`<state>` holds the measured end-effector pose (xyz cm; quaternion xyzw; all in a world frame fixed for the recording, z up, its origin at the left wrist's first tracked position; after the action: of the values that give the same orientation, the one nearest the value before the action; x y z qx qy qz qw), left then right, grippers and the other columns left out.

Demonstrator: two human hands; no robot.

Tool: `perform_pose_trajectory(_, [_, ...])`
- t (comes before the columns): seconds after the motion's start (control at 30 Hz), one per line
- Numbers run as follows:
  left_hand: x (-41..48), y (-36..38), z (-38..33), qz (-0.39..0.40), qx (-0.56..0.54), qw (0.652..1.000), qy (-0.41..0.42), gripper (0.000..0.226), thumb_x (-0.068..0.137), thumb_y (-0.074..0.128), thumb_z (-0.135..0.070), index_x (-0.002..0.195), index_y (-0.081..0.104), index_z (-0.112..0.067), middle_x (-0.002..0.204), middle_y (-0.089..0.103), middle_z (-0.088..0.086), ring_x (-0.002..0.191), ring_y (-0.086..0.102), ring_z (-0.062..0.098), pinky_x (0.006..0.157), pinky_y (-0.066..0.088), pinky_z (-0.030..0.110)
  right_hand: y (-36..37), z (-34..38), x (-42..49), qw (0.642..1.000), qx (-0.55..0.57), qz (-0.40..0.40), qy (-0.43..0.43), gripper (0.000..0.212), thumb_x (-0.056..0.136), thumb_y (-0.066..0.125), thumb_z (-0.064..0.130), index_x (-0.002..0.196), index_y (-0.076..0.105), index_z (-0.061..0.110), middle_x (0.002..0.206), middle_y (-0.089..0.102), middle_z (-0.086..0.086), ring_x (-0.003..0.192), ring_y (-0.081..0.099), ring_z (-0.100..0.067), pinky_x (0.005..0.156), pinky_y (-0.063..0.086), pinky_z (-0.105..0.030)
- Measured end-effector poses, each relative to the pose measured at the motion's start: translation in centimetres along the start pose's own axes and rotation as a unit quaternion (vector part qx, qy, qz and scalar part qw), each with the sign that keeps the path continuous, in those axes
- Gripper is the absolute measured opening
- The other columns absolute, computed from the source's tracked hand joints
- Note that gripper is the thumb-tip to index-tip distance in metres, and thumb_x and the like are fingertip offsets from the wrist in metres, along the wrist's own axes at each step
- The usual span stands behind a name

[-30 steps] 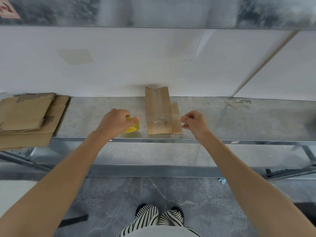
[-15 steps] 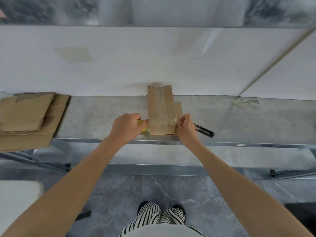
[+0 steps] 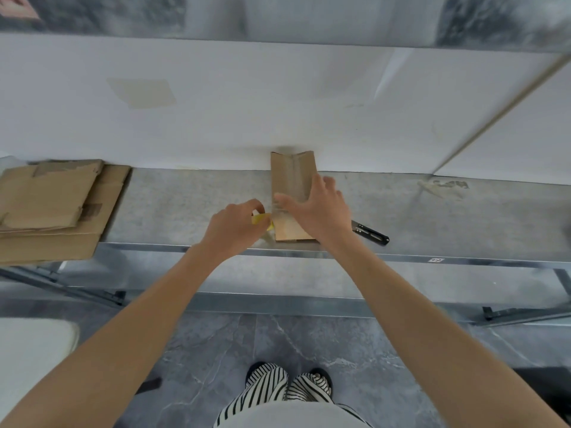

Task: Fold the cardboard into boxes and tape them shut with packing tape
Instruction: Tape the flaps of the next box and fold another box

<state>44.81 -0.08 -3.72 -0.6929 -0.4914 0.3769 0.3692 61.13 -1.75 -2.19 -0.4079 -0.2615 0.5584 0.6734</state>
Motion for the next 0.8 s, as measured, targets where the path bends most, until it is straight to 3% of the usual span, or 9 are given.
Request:
perform_pose_trajectory(0.1, [-0.8, 0.0, -0.1, 0.020, -0.021, 1.000, -0.001, 0.030, 0.089, 0.047, -0.034, 0.118, 0.056, -0.032, 0.083, 0.063, -0.005, 0.065, 0.056, 0.013, 0.059, 0.037, 0.028, 0.5, 2.0, 0.6, 0.995, -0.098, 0.016, 0.005, 0.101, 0.071, 0.051, 0.079, 0.138, 0.030, 0.006, 0.134, 0.037, -0.011, 0.121, 0.040, -0.033, 0.091, 0.039, -0.040])
perform_pose_trajectory(0.23, [-2.1, 0.1, 0.4, 0.038, -0.056, 0.998, -0.002, 0.030, 0.085, 0.049, -0.027, 0.112, 0.059, -0.034, 0.074, 0.064, -0.007, 0.062, 0.060, 0.014, 0.054, 0.039, 0.026, 1.2, 2.6, 0.5, 0.994, -0.107, 0.030, 0.008, 0.099, 0.071, 0.062, 0.067, 0.139, 0.027, 0.004, 0.133, 0.035, -0.012, 0.122, 0.039, -0.034, 0.090, 0.040, -0.039])
perform_pose_trajectory(0.37, [-3.9, 0.0, 0.7, 0.070, -0.070, 0.995, 0.001, 0.026, 0.084, 0.051, -0.027, 0.105, 0.060, -0.038, 0.075, 0.065, -0.008, 0.069, 0.063, 0.015, 0.055, 0.043, 0.026, 1.1, 2.8, 0.0, 0.985, -0.105, 0.108, -0.078, 0.092, 0.073, 0.066, 0.057, 0.141, 0.026, 0.010, 0.134, 0.034, -0.010, 0.121, 0.039, -0.032, 0.088, 0.038, -0.039])
perform_pose_trajectory(0.47, [-5.0, 0.4, 0.6, 0.082, -0.151, 0.985, -0.010, 0.023, 0.083, 0.055, -0.030, 0.102, 0.060, -0.041, 0.081, 0.067, -0.008, 0.065, 0.065, 0.009, 0.059, 0.052, 0.028, 0.4, 2.7, 0.2, 0.969, -0.110, 0.171, -0.138, 0.082, 0.071, 0.069, 0.050, 0.136, 0.032, 0.016, 0.138, 0.032, -0.005, 0.121, 0.040, -0.029, 0.090, 0.041, -0.040])
perform_pose_trajectory(0.6, [-5.7, 1.5, -1.1, 0.067, -0.240, 0.968, -0.010, 0.021, 0.085, 0.057, -0.026, 0.105, 0.062, -0.031, 0.060, 0.064, -0.003, 0.050, 0.056, 0.005, 0.053, 0.048, 0.019, -1.1, 2.6, 1.3, 0.942, -0.165, 0.231, -0.178, 0.086, 0.072, 0.072, 0.037, 0.145, 0.027, 0.024, 0.152, 0.021, -0.001, 0.134, 0.028, -0.028, 0.103, 0.037, -0.048])
perform_pose_trajectory(0.73, [-5.6, 2.5, -3.2, 0.040, -0.285, 0.957, -0.026, 0.024, 0.086, 0.055, -0.026, 0.110, 0.059, -0.025, 0.048, 0.060, -0.007, 0.044, 0.056, 0.006, 0.055, 0.050, 0.023, -2.2, 1.7, 1.7, 0.949, -0.169, 0.206, -0.171, 0.080, 0.076, 0.070, 0.037, 0.144, 0.029, 0.033, 0.153, 0.017, -0.003, 0.137, 0.023, -0.029, 0.107, 0.031, -0.048])
perform_pose_trajectory(0.8, [-5.4, 3.0, -3.8, 0.033, -0.317, 0.947, -0.043, 0.027, 0.088, 0.054, -0.021, 0.115, 0.058, -0.020, 0.050, 0.058, -0.004, 0.038, 0.052, 0.005, 0.049, 0.049, 0.021, -2.3, 1.0, 1.7, 0.962, -0.151, 0.172, -0.150, 0.078, 0.077, 0.069, 0.042, 0.143, 0.030, 0.031, 0.149, 0.023, -0.008, 0.133, 0.027, -0.031, 0.103, 0.035, -0.046])
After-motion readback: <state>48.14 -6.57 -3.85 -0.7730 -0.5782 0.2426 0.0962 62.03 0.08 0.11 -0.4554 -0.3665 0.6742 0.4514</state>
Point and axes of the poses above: each hand's wrist, its own x-axis towards the middle knuckle, its own y-axis out of the palm, z = x × y, the point moved 2 cm from there along x, towards the middle knuckle
